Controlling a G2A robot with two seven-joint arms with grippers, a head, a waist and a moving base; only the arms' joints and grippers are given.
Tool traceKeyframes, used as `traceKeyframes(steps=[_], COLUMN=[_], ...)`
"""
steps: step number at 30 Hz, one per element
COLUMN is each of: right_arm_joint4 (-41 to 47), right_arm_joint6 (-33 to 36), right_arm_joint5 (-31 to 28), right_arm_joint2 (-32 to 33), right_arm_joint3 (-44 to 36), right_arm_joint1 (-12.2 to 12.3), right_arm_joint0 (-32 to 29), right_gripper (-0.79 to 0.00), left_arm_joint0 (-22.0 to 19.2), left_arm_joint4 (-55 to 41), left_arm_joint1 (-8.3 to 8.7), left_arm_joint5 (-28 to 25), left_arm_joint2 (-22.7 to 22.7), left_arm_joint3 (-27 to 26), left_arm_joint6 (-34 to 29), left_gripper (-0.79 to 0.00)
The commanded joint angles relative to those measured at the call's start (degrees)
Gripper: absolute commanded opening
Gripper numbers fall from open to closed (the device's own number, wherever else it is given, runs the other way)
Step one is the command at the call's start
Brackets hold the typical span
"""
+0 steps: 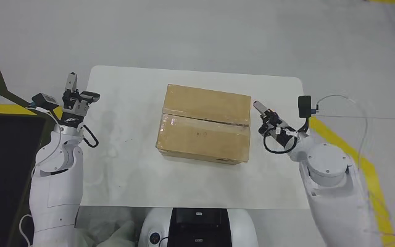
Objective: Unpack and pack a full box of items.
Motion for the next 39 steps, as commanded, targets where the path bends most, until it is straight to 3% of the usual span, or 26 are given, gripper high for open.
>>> traceKeyframes(steps=[1,16,34,39], right_arm_joint4=[0.3,2.5,2.7,5.2], right_arm_joint6=[-0.9,-15.3,-14.7,-12.2], right_arm_joint5=[-1.6,-22.7,-23.2,-26.4], right_arm_joint2=[1.3,7.6,7.1,4.0], right_arm_joint3=[0.0,2.3,2.5,3.2], right_arm_joint1=[0.1,-0.1,-0.1,-0.3], right_arm_joint0=[-1.1,-6.7,-6.7,-5.6], right_gripper=[0.0,0.0,0.0,0.0], left_arm_joint0=[0.0,0.0,0.0,0.0], left_arm_joint4=[0.0,0.0,0.0,0.0], left_arm_joint1=[0.0,0.0,0.0,0.0], left_arm_joint5=[0.0,0.0,0.0,0.0], left_arm_joint2=[0.0,0.0,0.0,0.0], left_arm_joint3=[0.0,0.0,0.0,0.0], left_arm_joint6=[0.0,0.0,0.0,0.0], left_gripper=[0.0,0.0,0.0,0.0])
